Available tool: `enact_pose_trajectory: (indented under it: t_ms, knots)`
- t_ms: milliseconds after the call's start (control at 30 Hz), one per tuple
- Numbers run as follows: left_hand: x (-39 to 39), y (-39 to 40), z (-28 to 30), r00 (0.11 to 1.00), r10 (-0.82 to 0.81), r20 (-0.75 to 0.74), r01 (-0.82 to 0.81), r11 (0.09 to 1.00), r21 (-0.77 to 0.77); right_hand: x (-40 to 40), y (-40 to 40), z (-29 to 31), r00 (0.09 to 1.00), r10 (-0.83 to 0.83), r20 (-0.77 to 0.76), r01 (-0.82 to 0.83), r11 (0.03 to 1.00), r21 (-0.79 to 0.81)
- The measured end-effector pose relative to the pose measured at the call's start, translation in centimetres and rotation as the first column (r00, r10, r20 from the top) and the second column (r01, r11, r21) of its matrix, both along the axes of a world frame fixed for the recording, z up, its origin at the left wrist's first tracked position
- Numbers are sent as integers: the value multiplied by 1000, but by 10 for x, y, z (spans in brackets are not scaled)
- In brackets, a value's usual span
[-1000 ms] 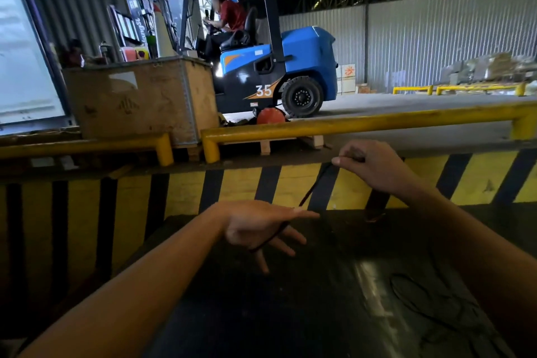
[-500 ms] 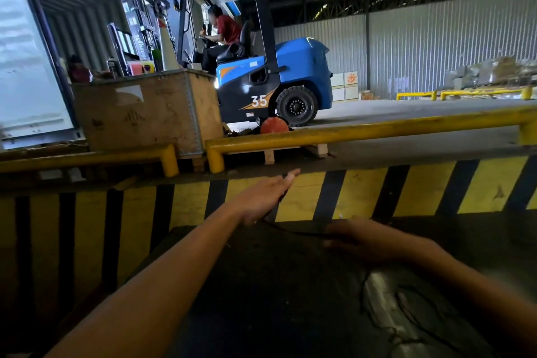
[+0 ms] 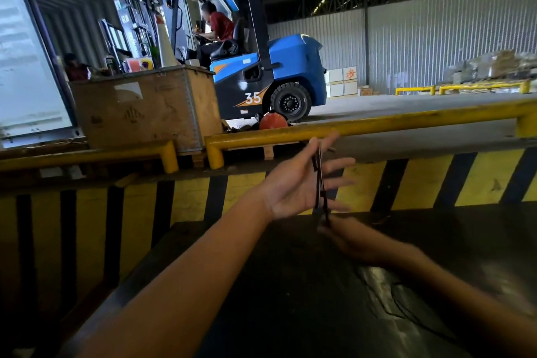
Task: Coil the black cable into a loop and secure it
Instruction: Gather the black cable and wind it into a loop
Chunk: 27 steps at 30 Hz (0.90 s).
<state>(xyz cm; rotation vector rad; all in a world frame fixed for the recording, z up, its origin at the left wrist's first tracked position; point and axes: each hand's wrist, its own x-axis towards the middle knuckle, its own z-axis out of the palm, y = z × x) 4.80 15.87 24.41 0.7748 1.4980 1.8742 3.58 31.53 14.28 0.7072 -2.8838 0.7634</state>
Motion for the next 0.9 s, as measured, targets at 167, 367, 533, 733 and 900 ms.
enact_pose_trajectory:
  t_ms: [167, 367, 533, 733, 900]
  knots:
    - [-24, -11, -19, 863, 448, -235, -472, 880, -56, 22, -7, 22, 993, 98, 57, -107, 980, 165]
    - [-21, -34, -31, 782, -59, -620, -560, 369, -741, 14, 48, 86, 977, -30, -212, 59, 989, 135]
    - [-1, -30, -38, 984, -131, -120, -36, 513, -857, -4, 73, 87, 874, -209, -438, 159, 976, -149]
    - [8, -23, -19, 975, -207, 82, 222, 935, -277, -9, 55, 26, 903, -363, -229, 346, 931, -112]
    - [3, 0, -10, 999, 43, 24, -43, 999, -20, 28, -18, -31, 986, -82, 148, 78, 996, 30]
